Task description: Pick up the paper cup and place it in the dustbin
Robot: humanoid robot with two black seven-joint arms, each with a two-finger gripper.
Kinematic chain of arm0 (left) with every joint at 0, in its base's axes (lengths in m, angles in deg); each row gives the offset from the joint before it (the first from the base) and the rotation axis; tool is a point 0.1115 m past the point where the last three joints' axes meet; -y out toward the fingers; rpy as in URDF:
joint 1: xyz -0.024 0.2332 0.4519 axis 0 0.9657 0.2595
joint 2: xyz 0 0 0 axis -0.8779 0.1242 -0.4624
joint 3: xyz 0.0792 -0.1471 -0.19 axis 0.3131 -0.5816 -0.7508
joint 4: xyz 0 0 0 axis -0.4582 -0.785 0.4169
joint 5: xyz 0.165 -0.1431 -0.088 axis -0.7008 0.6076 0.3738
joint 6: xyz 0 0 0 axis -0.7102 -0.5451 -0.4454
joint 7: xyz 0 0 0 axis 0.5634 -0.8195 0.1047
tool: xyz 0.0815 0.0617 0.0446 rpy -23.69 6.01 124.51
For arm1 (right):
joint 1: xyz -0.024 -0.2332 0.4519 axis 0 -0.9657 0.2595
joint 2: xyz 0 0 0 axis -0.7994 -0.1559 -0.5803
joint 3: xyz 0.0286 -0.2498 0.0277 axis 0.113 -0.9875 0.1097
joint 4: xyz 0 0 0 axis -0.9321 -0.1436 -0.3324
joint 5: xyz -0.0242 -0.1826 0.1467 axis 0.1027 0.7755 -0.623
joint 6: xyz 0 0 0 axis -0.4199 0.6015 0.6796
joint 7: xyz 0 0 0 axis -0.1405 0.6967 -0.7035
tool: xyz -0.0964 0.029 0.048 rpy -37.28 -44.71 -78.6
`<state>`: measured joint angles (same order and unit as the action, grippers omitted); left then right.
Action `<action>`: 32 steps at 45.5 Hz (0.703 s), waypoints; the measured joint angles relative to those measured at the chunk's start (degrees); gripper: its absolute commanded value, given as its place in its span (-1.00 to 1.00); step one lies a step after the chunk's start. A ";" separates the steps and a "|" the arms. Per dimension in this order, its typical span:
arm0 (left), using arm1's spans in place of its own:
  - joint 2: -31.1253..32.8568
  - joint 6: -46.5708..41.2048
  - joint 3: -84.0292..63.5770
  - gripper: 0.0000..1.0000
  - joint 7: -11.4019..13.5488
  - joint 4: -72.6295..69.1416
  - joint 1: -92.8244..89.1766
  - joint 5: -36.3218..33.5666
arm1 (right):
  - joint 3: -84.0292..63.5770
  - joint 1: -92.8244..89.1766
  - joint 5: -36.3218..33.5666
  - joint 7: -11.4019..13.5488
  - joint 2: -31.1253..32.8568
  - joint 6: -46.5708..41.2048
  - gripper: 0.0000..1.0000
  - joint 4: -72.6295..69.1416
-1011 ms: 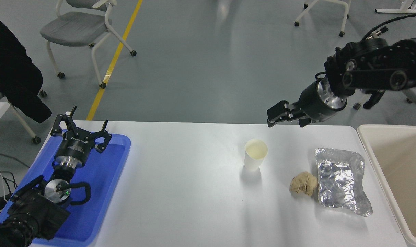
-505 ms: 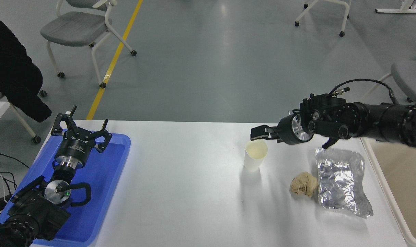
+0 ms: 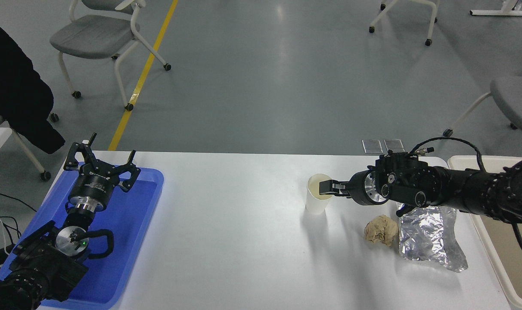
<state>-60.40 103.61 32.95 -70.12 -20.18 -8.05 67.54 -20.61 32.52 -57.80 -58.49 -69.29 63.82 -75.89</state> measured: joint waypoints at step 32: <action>-0.09 0.00 0.00 1.00 0.00 -0.01 0.01 0.01 | -6.28 12.91 -0.49 -0.22 6.68 -1.77 -1.00 -12.83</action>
<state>-60.48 103.61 32.94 -70.12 -20.19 -8.04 67.55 -26.89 45.43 -58.28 -58.70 -62.61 62.05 -88.73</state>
